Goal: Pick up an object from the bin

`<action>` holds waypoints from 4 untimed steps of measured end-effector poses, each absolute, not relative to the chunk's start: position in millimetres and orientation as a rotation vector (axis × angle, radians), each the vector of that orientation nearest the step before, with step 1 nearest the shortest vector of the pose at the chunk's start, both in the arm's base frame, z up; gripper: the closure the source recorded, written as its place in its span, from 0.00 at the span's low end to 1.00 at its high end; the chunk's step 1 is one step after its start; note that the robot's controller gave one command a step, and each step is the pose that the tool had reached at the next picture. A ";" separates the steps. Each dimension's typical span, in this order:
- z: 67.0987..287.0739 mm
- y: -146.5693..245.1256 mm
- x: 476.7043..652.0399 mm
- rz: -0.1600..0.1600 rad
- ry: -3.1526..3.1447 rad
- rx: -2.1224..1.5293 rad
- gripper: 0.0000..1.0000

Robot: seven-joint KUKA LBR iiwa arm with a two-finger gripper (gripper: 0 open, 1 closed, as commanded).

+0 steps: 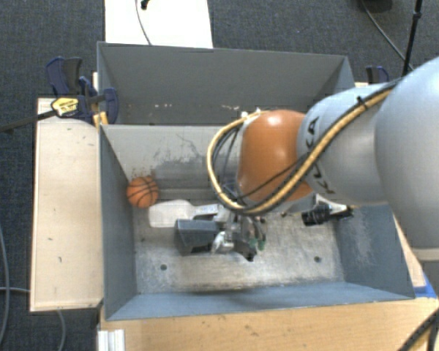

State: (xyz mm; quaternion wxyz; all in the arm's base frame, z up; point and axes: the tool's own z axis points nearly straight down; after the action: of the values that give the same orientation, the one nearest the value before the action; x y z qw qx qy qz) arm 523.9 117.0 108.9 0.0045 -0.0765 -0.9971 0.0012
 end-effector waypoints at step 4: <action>196.3 125.9 514.8 0.002 -3.132 -0.208 1.00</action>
Offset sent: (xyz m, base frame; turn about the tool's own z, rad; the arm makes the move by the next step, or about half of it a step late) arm -0.0015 -0.0021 0.0930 -0.0512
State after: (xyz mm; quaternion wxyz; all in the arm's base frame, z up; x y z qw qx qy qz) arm 514.8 125.9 196.3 0.0016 -0.0662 -0.9978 0.0005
